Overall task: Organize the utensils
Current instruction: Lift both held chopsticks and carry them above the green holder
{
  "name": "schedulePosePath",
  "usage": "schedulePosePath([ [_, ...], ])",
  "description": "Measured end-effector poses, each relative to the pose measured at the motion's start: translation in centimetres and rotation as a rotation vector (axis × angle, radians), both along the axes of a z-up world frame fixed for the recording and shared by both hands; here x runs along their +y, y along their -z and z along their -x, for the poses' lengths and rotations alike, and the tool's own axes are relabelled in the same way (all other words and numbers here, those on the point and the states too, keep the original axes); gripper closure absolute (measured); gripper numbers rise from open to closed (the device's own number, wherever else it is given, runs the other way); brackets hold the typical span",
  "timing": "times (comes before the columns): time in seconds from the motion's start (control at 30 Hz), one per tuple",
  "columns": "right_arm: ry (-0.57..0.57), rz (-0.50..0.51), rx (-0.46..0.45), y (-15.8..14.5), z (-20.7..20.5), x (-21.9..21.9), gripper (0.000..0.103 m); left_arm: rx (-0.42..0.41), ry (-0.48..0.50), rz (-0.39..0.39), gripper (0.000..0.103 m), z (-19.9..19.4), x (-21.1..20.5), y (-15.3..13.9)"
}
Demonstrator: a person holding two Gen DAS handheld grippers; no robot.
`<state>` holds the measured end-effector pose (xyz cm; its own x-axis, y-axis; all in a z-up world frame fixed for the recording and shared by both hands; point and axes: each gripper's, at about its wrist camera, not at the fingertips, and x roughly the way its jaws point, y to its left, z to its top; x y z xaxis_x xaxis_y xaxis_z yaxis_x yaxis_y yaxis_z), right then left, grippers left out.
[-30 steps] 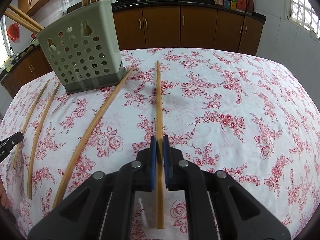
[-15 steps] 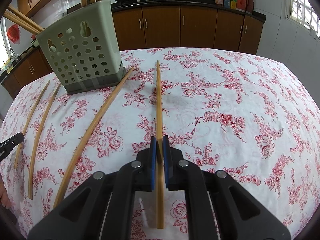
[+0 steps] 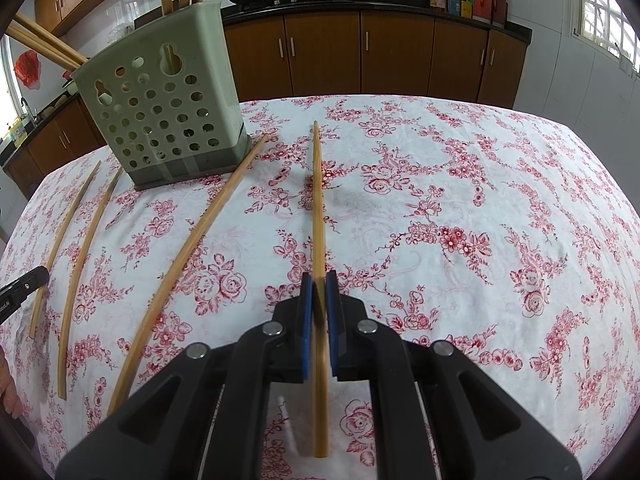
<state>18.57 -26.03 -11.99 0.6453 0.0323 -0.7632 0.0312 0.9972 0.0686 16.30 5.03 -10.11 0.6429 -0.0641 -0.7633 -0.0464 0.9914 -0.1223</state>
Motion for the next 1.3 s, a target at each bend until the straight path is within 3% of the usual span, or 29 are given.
schedulePosePath([
  [0.37, 0.0, 0.0, 0.0, 0.0, 0.0, 0.0, 0.095, 0.0, -0.001, -0.003, 0.091, 0.0, 0.0, 0.0],
  [0.6, -0.002, -0.001, 0.002, 0.0, 0.7, -0.1, 0.095, 0.009, -0.009, -0.087, 0.091, 1.1, -1.2, -0.2],
  [0.97, -0.024, -0.014, 0.001, -0.4, 2.3, -0.3, 0.095, 0.03, 0.005, -0.092, 0.095, 1.9, -1.2, -0.2],
  [1.3, 0.022, -0.049, -0.135, -5.3, 4.2, -1.9, 0.095, -0.089, -0.01, -0.047, 0.095, 3.4, 0.3, -5.0],
])
